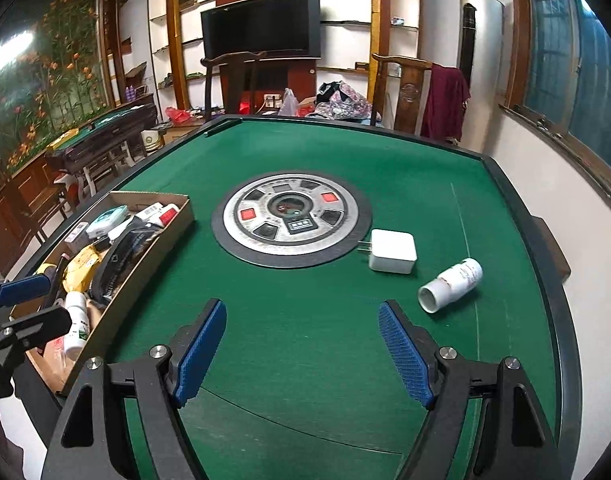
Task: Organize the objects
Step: 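Move both grippers toward the white plug and white tube bottle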
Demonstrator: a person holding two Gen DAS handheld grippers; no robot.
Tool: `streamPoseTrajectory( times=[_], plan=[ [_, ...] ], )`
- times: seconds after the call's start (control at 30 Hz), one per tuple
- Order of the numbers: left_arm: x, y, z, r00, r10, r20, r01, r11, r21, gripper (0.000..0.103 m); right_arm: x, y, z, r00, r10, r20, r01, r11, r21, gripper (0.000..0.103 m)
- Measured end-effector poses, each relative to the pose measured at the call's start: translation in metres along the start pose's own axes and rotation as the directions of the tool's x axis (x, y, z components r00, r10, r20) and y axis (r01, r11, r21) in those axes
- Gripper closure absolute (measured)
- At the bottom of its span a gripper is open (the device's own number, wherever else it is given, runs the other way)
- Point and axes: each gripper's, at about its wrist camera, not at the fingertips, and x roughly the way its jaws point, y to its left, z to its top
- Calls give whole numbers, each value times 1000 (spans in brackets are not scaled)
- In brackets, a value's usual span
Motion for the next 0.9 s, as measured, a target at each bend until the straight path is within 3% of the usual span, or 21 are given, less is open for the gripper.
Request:
streamPoseTrajectory(
  times=[0.6,0.9],
  plan=[
    [17,-43,5,999,-17,-37,20,997,76,32,-2,-42,-7,999,-33,8,33,998,60,19],
    [28,-59,8,998,-37,-59,42,995,90,31,0,-56,-10,996,-92,13,91,994,61,17]
  ],
)
